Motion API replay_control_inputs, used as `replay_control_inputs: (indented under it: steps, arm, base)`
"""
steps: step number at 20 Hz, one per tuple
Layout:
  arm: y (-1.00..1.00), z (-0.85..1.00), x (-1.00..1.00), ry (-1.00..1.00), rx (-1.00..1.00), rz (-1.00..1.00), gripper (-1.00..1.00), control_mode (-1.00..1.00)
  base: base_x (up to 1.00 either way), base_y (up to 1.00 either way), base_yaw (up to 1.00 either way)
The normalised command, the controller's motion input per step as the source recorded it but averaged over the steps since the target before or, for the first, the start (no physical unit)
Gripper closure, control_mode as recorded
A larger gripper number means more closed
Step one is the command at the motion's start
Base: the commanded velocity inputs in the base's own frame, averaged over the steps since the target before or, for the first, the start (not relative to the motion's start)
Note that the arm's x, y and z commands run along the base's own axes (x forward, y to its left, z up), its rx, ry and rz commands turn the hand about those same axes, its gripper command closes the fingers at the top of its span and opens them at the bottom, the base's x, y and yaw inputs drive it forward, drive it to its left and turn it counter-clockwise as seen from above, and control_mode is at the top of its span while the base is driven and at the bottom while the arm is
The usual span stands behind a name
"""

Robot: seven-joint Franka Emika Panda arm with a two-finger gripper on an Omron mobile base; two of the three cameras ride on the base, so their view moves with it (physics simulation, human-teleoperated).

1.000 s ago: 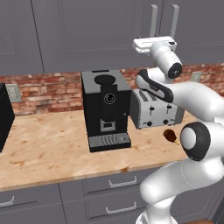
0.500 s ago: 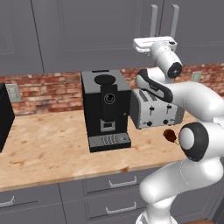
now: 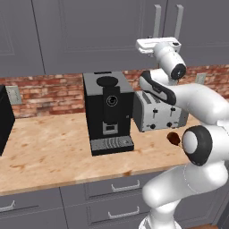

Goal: Retrieve the tupperware from the cabinet, then place the raw meat into the tupperware to avoid contamination.

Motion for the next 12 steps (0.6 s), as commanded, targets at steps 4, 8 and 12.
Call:
replay_control_inputs:
  steps: [4,8,12]
  arm:
    - [0.00,0.00,-0.19,0.01,0.00,0.01,1.00,-1.00]
    - [0.00,0.00,-0.37,0.06,0.00,0.01,1.00,-1.00]
    - [0.00,0.05,-0.49,0.09,0.00,0.00,1.00,-1.00]
  base:
    - [0.00,0.00,0.00]
    - [0.00,0.00,0.00]
    - [0.00,0.00,0.00]
